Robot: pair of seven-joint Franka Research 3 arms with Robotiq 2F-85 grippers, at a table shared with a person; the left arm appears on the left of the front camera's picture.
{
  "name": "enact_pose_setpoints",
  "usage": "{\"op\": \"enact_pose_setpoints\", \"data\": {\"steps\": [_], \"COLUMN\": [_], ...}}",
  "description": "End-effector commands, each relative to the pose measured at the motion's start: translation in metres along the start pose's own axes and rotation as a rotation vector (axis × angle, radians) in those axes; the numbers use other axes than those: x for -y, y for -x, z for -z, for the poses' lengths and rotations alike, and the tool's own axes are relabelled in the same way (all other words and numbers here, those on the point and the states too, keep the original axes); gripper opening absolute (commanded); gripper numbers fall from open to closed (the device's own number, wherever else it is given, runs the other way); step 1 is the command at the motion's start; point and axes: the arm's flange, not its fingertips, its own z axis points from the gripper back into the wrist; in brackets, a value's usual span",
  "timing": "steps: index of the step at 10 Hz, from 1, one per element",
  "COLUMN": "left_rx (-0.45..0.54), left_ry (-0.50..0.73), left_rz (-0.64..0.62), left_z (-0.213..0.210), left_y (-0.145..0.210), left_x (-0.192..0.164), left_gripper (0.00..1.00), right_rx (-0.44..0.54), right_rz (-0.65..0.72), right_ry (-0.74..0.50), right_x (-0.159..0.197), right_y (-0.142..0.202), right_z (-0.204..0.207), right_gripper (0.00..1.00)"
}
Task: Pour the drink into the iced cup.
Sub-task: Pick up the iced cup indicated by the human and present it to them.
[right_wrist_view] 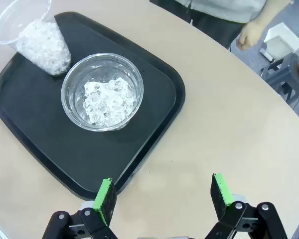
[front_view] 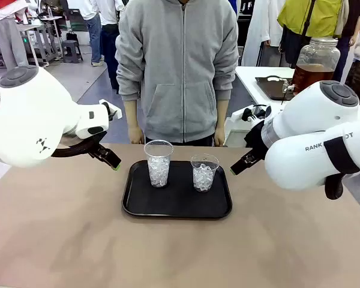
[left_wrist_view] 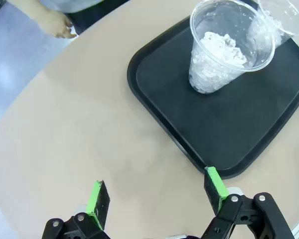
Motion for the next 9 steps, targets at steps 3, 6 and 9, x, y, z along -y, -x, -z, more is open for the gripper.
{"op": "enact_pose_setpoints", "data": {"steps": [3, 6, 9], "left_rx": [0.008, 0.008, 0.008], "left_ry": [-0.002, -0.002, -0.002], "left_rz": [-0.003, -0.003, -0.003], "left_z": [-0.0001, -0.0001, -0.0001], "left_y": [0.001, 0.001, 0.001], "left_x": [-0.0013, -0.0013, -0.0013], "left_gripper": [1.0, 1.0, 1.0], "right_rx": [0.004, 0.004, 0.004], "right_rz": [0.001, 0.001, 0.001], "right_ry": [0.001, 0.001, 0.001], "right_x": [0.0004, 0.0004, 0.0004], "right_y": [-0.0007, -0.0007, -0.0007], "right_z": [-0.001, -0.001, -0.001], "right_gripper": [1.0, 1.0, 1.0]}}
